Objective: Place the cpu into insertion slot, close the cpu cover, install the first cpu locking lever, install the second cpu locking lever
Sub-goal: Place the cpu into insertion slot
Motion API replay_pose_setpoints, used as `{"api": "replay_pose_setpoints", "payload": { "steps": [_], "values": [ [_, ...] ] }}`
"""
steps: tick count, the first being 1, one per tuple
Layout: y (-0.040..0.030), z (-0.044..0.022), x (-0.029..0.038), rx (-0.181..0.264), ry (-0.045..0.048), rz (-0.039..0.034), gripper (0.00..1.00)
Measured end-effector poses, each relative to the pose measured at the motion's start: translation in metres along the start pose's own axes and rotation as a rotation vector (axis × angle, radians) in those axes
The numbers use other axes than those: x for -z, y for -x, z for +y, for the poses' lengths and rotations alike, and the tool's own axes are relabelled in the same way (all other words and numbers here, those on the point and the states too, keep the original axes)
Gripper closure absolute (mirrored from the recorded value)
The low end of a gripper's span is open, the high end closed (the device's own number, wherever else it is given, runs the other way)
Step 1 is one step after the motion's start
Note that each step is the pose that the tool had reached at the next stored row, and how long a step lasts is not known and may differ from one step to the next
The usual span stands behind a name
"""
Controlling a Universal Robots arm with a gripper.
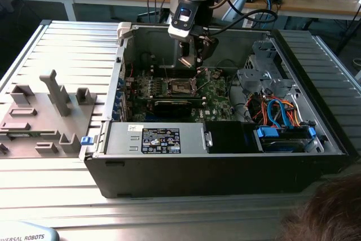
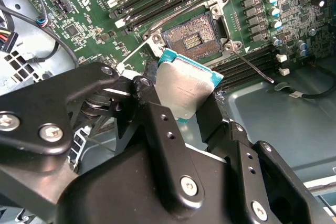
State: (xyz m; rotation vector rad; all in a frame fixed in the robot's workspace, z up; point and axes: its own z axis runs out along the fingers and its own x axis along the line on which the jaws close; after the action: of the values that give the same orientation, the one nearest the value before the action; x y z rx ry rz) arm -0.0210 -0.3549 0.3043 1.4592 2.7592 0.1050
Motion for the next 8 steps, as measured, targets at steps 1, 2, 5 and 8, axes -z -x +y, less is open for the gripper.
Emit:
{"api": "replay_pose_setpoints", "payload": {
  "steps": [1, 2, 5, 8],
  "values": [
    [0.0000, 0.0000, -0.0001, -0.001, 0.0000, 0.0000, 0.46],
    [0.0000, 0.0000, -0.0001, -0.001, 0.0000, -0.0001, 0.46],
    [0.0000, -0.0001, -0.0010, -0.006, 0.0001, -0.0004, 0.46],
    [0.0000, -0.0001, -0.0013, -0.007, 0.0001, -0.0005, 0.46]
  ]
}}
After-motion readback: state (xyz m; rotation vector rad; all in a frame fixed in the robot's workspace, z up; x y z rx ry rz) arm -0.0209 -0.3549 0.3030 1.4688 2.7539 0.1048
